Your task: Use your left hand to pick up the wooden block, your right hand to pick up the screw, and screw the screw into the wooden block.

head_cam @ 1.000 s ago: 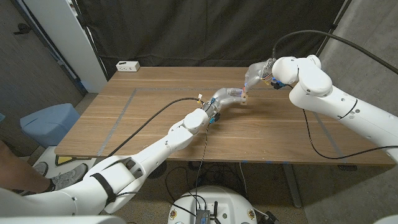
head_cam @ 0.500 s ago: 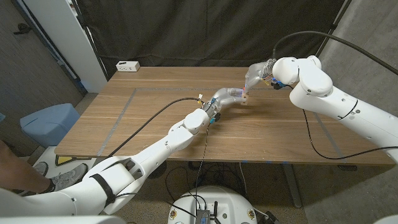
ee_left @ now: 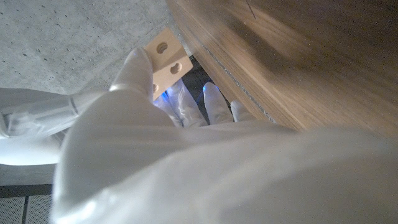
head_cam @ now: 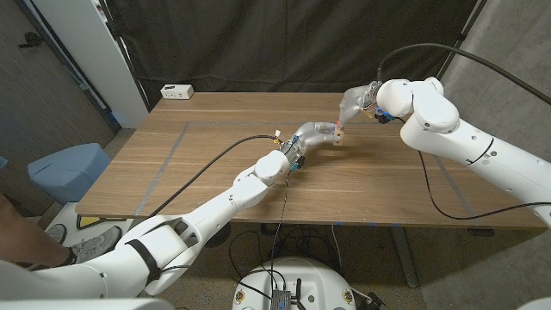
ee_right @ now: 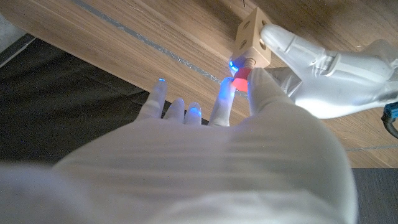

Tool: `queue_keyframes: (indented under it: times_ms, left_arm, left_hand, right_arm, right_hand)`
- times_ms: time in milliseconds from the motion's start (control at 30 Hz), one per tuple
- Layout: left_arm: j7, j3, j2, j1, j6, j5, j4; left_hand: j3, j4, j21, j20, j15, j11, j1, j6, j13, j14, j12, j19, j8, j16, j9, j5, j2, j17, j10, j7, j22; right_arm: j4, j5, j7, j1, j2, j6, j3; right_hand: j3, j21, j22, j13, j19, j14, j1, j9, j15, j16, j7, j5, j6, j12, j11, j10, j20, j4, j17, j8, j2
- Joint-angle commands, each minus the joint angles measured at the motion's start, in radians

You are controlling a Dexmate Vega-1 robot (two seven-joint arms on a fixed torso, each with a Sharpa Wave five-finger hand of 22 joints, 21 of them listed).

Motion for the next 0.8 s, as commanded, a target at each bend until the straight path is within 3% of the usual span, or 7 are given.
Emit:
queue_keyframes:
  times_ms: [33, 800]
  left_arm:
    - [-0.013, 0.001, -0.012, -0.016, -0.014, -0.007, 0.034]
    - [-0.014, 0.0, -0.01, -0.015, -0.008, -0.01, 0.032]
  left_hand:
    - [0.017, 0.006, 0.008, 0.003, -0.095, -0.006, -0.048, 0.054, 0.171, 0.01, 0.009, -0.001, 0.007, -0.003, 0.003, 0.005, 0.076, 0.005, 0.016, 0.006, 0.005]
    - [0.018, 0.009, 0.008, 0.003, -0.096, -0.006, -0.052, 0.057, 0.172, 0.01, 0.008, -0.002, 0.008, -0.004, 0.003, 0.006, 0.078, 0.006, 0.016, 0.006, 0.005]
  right_arm:
    - [0.017, 0.005, -0.015, 0.005, 0.008, 0.0, -0.008]
    - [0.022, -0.007, -0.051, -0.002, 0.012, -0.018, -0.016]
  right_hand:
    - [0.007, 0.006, 0.003, 0.002, 0.014, 0.009, 0.014, 0.002, -0.007, 0.006, -0.003, -0.005, 0.025, 0.008, 0.001, 0.012, 0.001, 0.001, 0.002, 0.011, 0.003]
    - [0.007, 0.01, 0.003, 0.001, 0.045, 0.044, 0.007, 0.006, -0.03, 0.015, -0.007, -0.01, 0.096, 0.016, -0.011, 0.066, -0.003, 0.013, 0.005, 0.036, 0.011]
